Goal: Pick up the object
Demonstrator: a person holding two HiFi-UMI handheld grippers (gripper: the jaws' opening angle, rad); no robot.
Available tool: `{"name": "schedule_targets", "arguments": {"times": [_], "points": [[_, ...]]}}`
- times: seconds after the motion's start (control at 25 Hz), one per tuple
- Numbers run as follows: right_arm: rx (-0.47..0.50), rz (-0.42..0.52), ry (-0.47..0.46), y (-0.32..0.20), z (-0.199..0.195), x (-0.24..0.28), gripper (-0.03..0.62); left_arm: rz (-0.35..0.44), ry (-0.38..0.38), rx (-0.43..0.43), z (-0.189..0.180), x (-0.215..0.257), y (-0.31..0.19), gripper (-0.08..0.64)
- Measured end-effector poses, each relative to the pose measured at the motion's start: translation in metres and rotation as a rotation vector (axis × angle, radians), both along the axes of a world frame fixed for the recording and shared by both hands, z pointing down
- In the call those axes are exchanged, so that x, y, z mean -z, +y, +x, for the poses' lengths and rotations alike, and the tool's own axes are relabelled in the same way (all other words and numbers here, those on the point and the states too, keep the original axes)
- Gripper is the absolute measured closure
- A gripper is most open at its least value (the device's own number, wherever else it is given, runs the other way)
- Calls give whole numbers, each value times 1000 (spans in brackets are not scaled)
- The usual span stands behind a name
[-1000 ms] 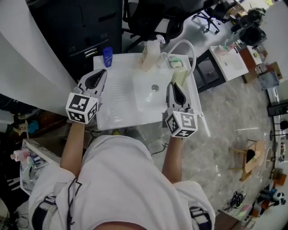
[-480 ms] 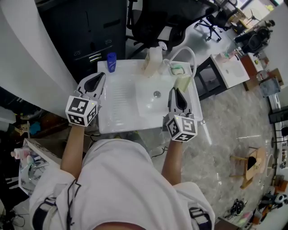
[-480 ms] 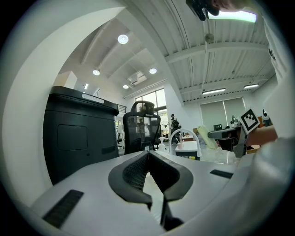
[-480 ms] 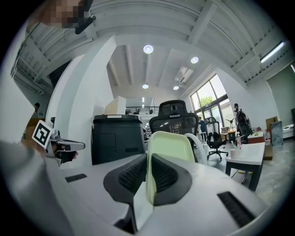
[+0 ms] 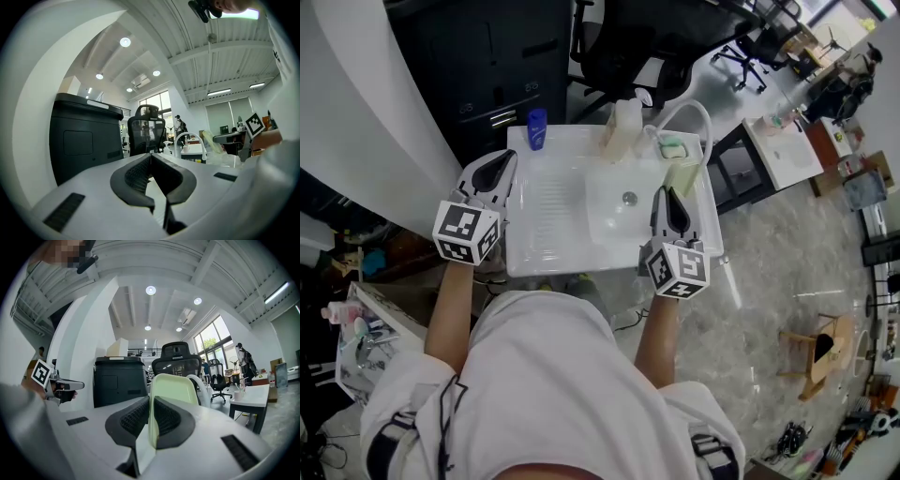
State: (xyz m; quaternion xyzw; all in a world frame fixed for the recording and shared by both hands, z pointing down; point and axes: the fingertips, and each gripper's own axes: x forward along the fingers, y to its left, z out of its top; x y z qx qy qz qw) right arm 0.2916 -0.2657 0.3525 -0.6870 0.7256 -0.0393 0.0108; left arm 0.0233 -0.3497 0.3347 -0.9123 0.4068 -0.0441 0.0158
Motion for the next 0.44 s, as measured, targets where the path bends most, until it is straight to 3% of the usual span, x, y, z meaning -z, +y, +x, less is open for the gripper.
{"name": "schedule_targets", "arguments": {"times": [0.44], "points": [[-9,-12,1,-2,3,-6,555,5,-4,-6,5,-1,-2,538]]}}
